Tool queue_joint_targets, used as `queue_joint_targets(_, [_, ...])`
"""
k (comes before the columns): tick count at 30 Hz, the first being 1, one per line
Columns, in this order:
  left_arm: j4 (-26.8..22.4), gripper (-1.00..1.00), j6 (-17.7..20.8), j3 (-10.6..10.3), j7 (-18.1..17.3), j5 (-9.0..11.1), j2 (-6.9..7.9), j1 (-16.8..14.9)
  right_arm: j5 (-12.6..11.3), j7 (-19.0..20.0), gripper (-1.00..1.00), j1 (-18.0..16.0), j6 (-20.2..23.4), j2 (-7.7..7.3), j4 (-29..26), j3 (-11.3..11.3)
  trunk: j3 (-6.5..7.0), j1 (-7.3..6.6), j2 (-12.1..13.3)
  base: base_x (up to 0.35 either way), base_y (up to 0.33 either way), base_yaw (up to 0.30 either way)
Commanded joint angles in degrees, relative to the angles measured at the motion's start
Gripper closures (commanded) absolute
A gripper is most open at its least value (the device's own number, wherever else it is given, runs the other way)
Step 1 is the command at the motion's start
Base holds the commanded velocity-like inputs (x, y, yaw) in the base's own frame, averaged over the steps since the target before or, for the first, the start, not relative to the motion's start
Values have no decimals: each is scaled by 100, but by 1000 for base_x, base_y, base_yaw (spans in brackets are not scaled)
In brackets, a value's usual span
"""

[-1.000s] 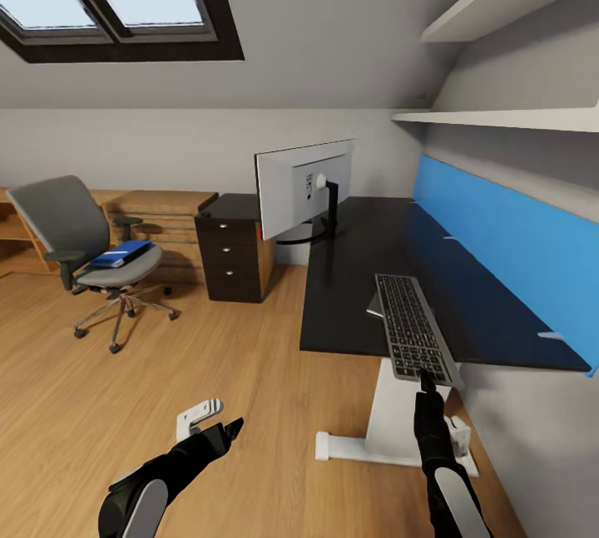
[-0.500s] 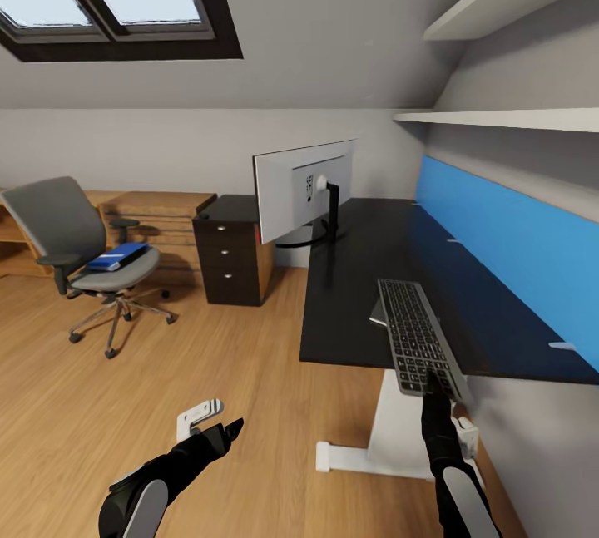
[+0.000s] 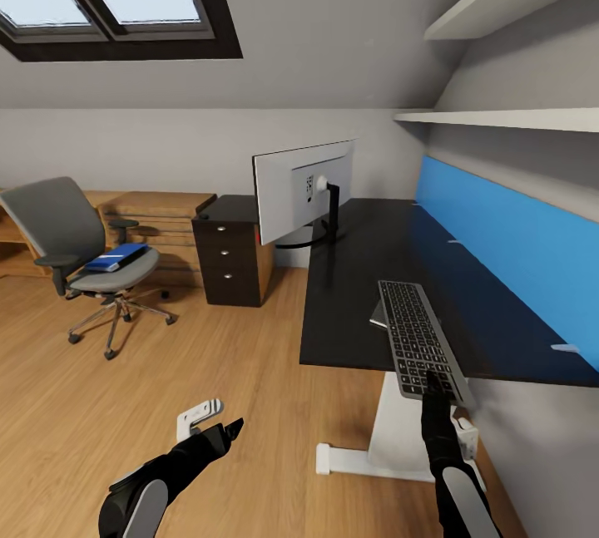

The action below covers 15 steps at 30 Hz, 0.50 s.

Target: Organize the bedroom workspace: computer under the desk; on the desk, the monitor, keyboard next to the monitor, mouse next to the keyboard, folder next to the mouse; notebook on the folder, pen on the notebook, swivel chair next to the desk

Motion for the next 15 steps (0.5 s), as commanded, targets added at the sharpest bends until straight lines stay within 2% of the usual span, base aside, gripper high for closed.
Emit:
queue_joint_targets(1, [-7, -100, 18, -2, 52, 60, 0, -3, -61, 37, -100, -3, -9, 3, 2, -4, -6, -1, -3, 0, 0, 0])
queue_joint_targets(15, [-7, -100, 18, -2, 52, 54, 0, -3, -52, 37, -100, -3, 10, 0, -15, -3, -6, -1, -3, 0, 0, 0])
